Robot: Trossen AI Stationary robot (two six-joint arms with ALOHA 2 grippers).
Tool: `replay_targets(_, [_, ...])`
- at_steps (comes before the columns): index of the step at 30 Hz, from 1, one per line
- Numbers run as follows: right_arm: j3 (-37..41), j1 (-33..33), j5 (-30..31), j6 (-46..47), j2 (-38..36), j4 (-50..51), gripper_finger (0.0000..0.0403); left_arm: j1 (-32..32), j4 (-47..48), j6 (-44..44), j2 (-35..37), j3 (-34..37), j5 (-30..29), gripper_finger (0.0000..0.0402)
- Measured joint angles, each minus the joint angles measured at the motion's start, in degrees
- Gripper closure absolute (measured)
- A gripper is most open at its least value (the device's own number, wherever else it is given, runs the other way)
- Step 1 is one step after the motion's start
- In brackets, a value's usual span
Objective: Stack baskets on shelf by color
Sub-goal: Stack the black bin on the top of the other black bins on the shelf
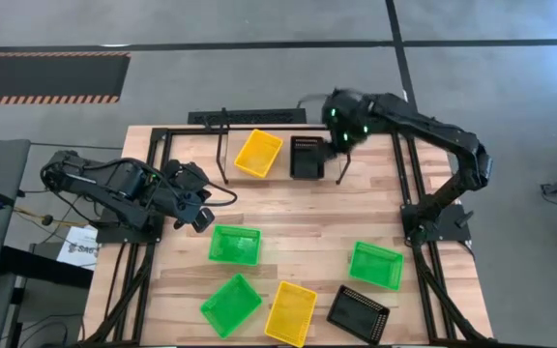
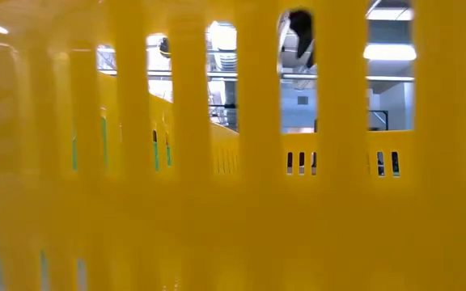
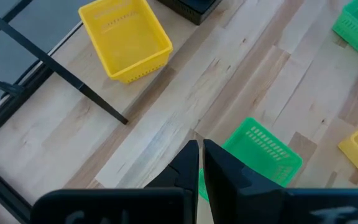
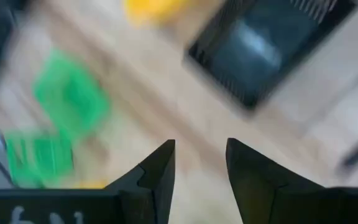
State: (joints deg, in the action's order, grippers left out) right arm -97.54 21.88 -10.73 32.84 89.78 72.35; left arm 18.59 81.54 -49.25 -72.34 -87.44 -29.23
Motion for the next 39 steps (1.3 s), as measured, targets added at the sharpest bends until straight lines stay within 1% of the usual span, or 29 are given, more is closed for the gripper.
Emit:
replay_targets(4, [-0.39, -11.12, 0.93, 5.63, 0.01, 9.46, 0.0243, 0.02, 0.01, 0.23, 0.0, 0.0, -0.04, 0.0391])
replay_targets(7, [-0.43, -19.93, 3.08, 12.75, 0.92, 13.13, 0.0246, 0.0, 0.0, 1.57, 0.0, 0.0, -0.15, 0.0391])
replay_targets(10, [-0.46, -28.01, 4.72, 21.73, 1.96, 13.09, 0.0249, 0.02, 0.0, 1.6, 0.0, 0.0, -0.15, 0.0391])
replay_targets(14, [-0.48, -37.84, 4.79, 32.12, 3.83, 12.16, 0.025, 0.02, 0.03, 1.76, -0.01, 0.0, -0.14, 0.0391])
replay_targets(17, [-0.35, -44.34, 4.75, 39.38, 6.01, 11.68, 0.025, 0.02, 0.0, 3.53, -0.02, 0.0, -0.05, 0.0391])
replay_targets(19, [-0.46, -48.0, 4.75, 42.72, 7.83, 11.0, 0.025, 0.02, -0.04, 4.96, 0.0, -0.02, 0.49, 0.0391])
replay_targets(21, [-0.41, -51.68, 4.73, 43.64, 9.96, 11.13, 0.0251, 0.02, -0.01, 6.17, -0.02, -0.02, 0.74, 0.0391])
replay_targets(25, [-0.35, -56.02, 4.26, 42.83, 15.39, 10.14, 0.0256, 0.02, -0.01, 7.94, -0.02, -0.02, 1.29, 0.0391])
replay_targets(28, [-0.41, -57.03, 0.19, 42.72, 19.63, 7.52, 0.0258, 0.02, -0.02, 8.96, -0.02, -0.02, 1.81, 0.0391])
replay_targets(30, [-0.41, -56.96, -3.62, 42.06, 22.48, 5.17, 0.0258, 0.02, -0.02, 9.03, -0.02, -0.02, 1.84, 0.0391])
replay_targets(31, [-0.41, -56.99, -4.38, 41.84, 23.72, 4.18, 0.0257, 0.02, -0.04, 9.03, -0.02, -0.02, 1.86, 0.0391])
replay_targets(35, [-0.4, -57.81, -5.21, 37.76, 27.69, 2.13, 0.0247, 0.02, -0.18, 7.94, -0.02, -0.02, 1.96, 0.0391])
replay_targets(39, [-0.41, -58.39, -5.18, 33.9, 29.8, 4.96, 0.0232, 0.02, -0.33, 6.02, -0.02, -0.02, 2.44, 0.0391])
